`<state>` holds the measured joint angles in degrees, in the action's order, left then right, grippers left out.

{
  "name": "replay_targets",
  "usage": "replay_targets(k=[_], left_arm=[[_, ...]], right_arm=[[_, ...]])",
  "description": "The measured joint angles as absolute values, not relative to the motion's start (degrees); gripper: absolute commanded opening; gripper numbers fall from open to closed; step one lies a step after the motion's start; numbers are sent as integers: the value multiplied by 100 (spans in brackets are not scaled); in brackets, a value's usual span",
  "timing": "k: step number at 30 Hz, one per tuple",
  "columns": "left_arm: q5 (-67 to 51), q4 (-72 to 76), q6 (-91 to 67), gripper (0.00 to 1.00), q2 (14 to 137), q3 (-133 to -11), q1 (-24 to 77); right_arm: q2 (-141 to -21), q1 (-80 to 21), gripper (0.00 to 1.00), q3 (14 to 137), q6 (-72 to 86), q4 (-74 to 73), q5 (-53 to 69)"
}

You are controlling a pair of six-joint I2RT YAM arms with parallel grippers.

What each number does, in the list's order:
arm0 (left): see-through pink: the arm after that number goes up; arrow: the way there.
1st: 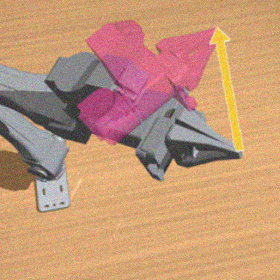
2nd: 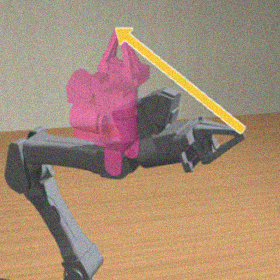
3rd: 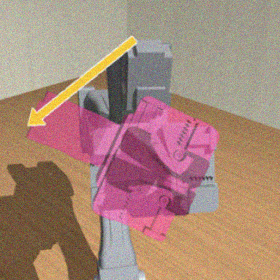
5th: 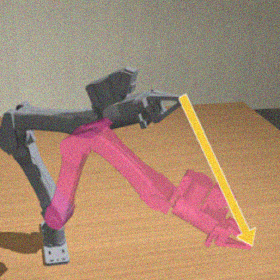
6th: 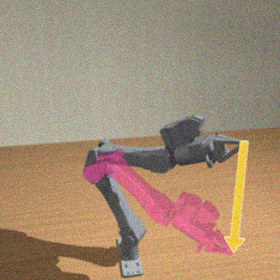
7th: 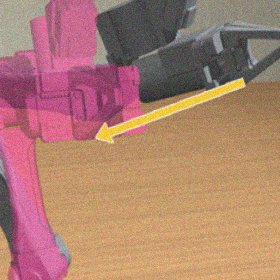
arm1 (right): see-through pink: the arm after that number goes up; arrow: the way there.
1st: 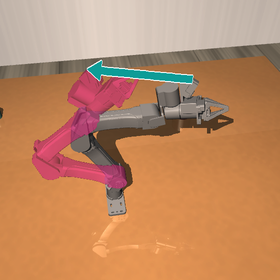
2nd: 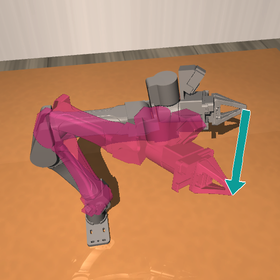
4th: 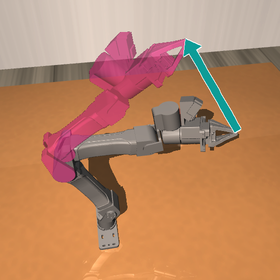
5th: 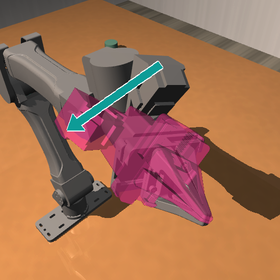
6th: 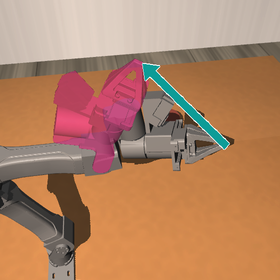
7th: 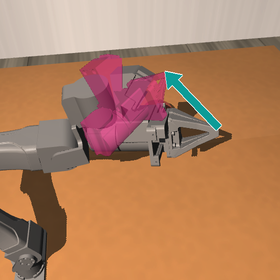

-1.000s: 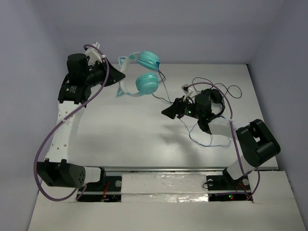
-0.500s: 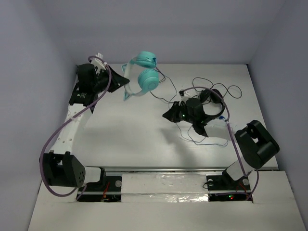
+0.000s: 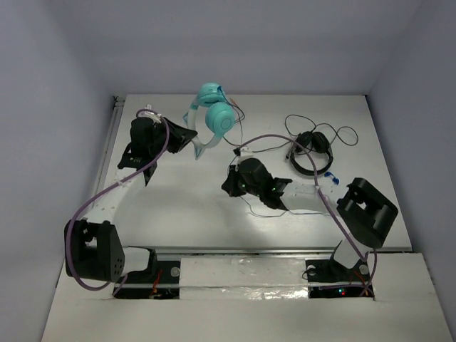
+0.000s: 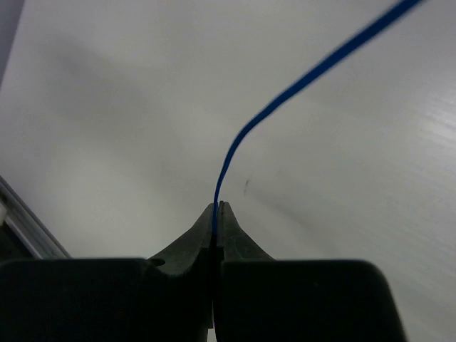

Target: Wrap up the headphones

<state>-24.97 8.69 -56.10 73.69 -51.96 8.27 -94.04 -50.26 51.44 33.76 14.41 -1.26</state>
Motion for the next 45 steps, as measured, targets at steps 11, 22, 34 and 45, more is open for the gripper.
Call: replay_targets(k=[11,22,34,45], left_arm=[[-449,821,-5465,0,7030,-5201,1581],[2180,-180,-4318,0,7148,-5227,3197],[1538,-965,-2897,0,7310,-5205,4187],[-154,-1138,-2185,0,6845,-5111,4198]], right_arm=[[-9026,-6543,0,5280,3173,340,-821],[-8038,-7135,0,6217,2659,-1942,-939],[-7140,-6912,0,7443,1837,-3728,-1326],[-7008,-6274,0,7448,1428,-4136,-493]])
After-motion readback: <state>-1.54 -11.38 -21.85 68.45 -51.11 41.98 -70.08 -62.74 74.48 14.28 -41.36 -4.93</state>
